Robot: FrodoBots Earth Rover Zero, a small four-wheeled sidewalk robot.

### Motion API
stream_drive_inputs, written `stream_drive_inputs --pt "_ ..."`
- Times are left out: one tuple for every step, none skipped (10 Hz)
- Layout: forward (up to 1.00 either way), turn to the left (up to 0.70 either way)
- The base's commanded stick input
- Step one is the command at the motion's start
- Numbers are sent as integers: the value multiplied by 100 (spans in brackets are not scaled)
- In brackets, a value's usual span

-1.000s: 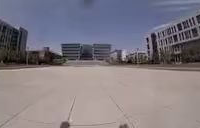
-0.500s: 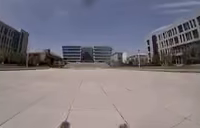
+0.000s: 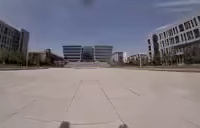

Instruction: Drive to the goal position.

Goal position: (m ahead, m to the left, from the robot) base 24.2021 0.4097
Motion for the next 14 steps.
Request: stream_drive_inputs --pt "70 0" --pt "70 0" --pt "70 0" --pt "70 0" --pt "70 0" --pt "70 0" --pt "70 0" --pt "70 0" --pt "70 0" --pt "70 0" --pt "70 0" --pt "70 0" --pt "70 0" --pt "70 0"
